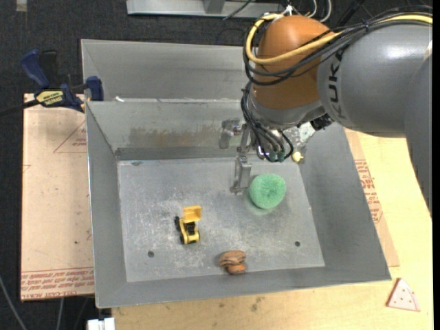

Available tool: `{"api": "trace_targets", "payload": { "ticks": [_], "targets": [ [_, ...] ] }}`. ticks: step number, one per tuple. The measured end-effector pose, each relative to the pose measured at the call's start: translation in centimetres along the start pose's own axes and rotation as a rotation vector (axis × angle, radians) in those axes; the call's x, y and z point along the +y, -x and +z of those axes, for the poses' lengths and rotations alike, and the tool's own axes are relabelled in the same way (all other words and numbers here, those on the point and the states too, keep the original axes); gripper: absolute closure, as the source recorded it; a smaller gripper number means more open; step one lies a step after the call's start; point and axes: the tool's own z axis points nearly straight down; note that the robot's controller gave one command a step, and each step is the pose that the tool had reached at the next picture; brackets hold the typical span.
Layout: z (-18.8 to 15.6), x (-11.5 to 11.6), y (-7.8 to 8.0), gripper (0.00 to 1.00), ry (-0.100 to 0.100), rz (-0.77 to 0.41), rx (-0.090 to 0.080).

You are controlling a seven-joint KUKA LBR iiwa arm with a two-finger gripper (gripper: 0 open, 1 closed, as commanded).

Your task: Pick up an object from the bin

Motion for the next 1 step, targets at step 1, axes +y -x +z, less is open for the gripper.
{"api": "trace_targets", "payload": {
  "ticks": [1],
  "targets": [
    [-0.53, -0.03, 0.13, 0.0, 0.0, 0.001, -0.008]
  ]
}}
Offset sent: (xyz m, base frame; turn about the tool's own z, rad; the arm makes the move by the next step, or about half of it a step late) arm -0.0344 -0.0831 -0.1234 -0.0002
